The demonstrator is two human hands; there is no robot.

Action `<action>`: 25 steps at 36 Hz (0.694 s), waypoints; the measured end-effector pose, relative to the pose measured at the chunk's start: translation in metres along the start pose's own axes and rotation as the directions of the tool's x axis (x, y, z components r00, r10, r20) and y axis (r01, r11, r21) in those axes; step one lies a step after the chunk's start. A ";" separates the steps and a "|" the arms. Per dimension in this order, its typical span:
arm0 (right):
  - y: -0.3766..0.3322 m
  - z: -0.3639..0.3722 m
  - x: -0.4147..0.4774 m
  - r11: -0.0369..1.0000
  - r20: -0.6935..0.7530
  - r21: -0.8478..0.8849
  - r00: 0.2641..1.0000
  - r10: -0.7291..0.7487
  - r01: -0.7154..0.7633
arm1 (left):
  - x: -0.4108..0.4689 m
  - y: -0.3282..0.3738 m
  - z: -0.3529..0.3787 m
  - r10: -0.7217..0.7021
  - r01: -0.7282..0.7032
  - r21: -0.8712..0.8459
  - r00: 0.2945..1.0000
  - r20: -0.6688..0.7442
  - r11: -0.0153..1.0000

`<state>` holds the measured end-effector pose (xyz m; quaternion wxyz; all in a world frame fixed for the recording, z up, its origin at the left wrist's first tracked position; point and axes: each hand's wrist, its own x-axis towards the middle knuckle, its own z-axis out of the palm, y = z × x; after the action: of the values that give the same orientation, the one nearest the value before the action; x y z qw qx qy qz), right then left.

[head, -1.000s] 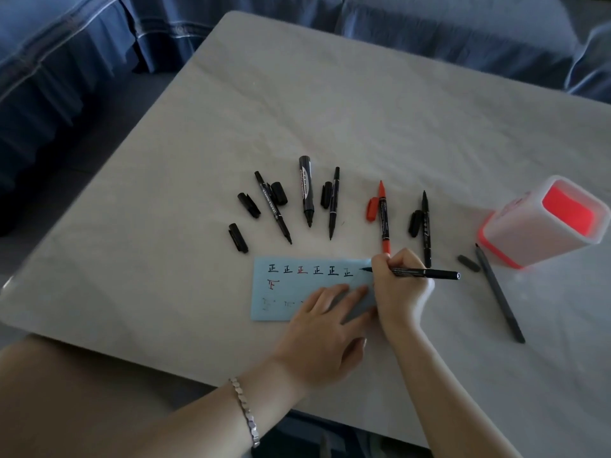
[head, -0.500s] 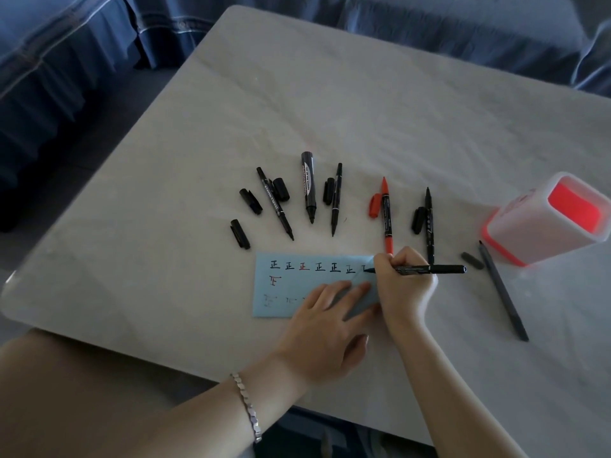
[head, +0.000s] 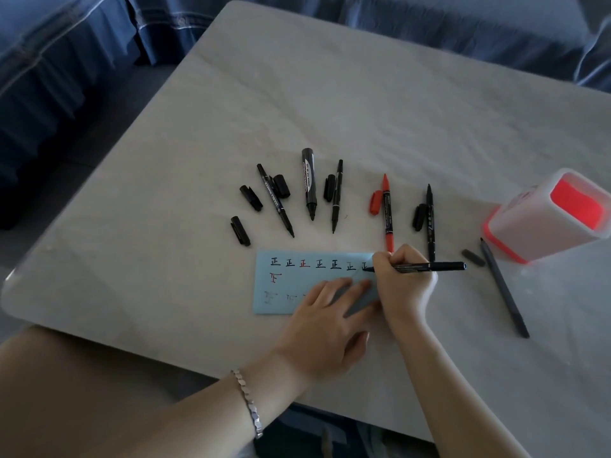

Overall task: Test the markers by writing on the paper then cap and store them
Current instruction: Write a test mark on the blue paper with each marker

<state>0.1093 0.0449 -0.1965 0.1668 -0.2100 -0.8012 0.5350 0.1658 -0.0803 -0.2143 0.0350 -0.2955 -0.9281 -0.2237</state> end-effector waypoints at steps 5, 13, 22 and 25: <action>0.000 0.000 0.000 1.000 0.017 0.014 1.000 0.020 -0.020 | 0.001 0.001 -0.001 -0.001 0.001 -0.012 1.000 -0.001 1.000; 0.001 0.000 -0.001 1.000 -0.089 -0.011 0.996 0.017 -0.018 | 0.000 -0.001 0.001 0.003 -0.003 -0.013 1.000 -0.011 1.000; -0.004 -0.002 0.000 0.995 -0.155 0.091 0.986 0.065 -0.052 | 0.001 0.000 0.000 0.013 -0.013 0.030 1.000 0.003 0.999; -0.007 -0.003 0.000 0.994 -0.166 0.094 0.984 0.067 -0.052 | 0.000 0.001 -0.002 0.008 -0.008 0.009 1.000 -0.009 1.000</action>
<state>0.1095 0.0451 -0.1891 0.2273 -0.2709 -0.7526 0.5554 0.1665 -0.0803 -0.2124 0.0414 -0.2981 -0.9277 -0.2210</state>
